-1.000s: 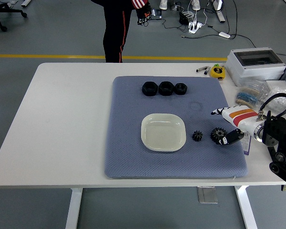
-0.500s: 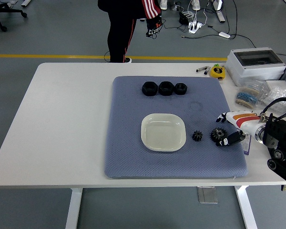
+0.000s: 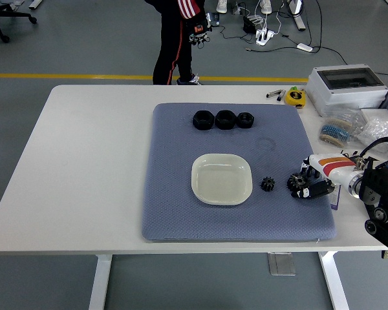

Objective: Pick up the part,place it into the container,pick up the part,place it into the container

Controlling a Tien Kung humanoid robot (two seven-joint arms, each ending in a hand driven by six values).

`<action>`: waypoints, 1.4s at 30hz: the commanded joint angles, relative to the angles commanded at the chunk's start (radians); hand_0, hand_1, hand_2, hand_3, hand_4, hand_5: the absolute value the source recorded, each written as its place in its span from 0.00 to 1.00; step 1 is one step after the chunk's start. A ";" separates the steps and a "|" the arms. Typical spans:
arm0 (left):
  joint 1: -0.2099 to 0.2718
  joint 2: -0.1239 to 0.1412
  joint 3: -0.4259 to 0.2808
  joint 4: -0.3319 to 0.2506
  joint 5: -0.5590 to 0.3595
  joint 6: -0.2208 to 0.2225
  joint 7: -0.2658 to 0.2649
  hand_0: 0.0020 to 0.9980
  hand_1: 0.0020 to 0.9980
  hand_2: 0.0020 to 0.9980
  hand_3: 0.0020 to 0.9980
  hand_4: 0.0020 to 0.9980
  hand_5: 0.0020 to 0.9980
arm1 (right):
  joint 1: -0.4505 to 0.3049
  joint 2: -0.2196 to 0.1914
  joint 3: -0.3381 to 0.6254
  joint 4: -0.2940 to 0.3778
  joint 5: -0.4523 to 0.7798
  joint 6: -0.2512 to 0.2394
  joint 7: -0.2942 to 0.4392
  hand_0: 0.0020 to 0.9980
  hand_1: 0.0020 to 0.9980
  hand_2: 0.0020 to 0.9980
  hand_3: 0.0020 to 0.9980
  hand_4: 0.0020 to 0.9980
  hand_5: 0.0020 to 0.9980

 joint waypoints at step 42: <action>0.002 0.001 0.033 -0.001 -0.065 0.010 -0.015 0.67 0.63 0.68 0.61 0.62 0.65 | 0.142 0.161 -0.047 0.118 -0.030 0.060 -0.060 0.02 0.06 0.17 0.24 0.75 0.56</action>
